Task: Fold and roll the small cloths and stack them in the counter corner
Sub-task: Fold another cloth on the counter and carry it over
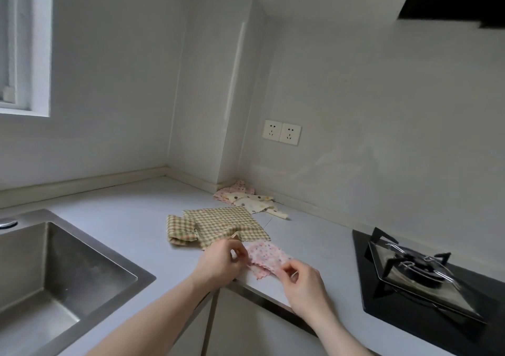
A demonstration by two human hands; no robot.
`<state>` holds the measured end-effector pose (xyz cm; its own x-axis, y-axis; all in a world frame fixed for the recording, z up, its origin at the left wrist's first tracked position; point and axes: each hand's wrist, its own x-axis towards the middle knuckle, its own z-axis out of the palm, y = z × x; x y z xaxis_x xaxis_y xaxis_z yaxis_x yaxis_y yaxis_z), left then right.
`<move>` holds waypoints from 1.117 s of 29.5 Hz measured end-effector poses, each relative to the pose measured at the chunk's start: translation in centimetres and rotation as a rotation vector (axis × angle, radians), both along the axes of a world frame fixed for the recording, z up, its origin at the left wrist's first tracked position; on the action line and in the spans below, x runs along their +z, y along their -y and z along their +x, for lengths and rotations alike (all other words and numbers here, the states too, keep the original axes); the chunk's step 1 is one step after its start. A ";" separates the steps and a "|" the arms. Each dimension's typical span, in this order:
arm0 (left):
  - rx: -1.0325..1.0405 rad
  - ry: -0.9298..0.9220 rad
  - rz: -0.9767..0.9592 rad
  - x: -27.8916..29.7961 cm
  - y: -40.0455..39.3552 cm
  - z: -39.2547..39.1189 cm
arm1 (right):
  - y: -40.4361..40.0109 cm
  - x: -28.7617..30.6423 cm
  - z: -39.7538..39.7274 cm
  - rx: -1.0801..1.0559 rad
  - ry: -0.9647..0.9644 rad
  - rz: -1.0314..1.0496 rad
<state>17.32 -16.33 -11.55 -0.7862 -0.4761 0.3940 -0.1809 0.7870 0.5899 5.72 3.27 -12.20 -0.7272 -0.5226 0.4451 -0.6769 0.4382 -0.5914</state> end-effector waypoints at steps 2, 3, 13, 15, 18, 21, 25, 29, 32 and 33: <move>0.016 -0.020 0.005 0.1 -0.2 0.1 | -0.4 0.1 0.1 -0.003 0.063 -0.074; 0.028 -0.029 0.003 0.2 -0.3 0.1 | -0.6 0.2 0.1 -0.006 0.110 -0.124; -0.026 -0.046 -0.133 -0.2 -0.5 -0.4 | -0.8 0.3 -0.2 0.009 0.274 -0.239; -0.023 -0.107 -0.078 -0.1 -0.4 -0.3 | -0.9 0.3 -0.4 -0.002 0.258 -0.264; -0.035 -0.249 0.010 -0.1 -0.2 -0.1 | -1.1 0.3 -0.3 0.008 0.250 -0.253; -0.039 -0.316 0.072 0.2 0.0 0.2 | -1.2 0.3 -0.1 0.028 0.247 -0.241; -0.066 -0.297 0.157 0.2 0.1 0.3 | -1.4 0.4 0.0 0.006 0.233 -0.268; -0.034 -0.264 0.194 0.4 -0.1 0.2 | -1.8 0.7 0.1 -0.056 0.226 -0.382; 0.014 -0.230 0.143 0.4 -0.7 0.3 | -1.7 0.5 -0.1 -0.061 0.218 -0.375; 0.043 -0.232 0.115 0.4 -0.9 0.4 | -1.6 0.3 -0.1 -0.060 0.216 -0.353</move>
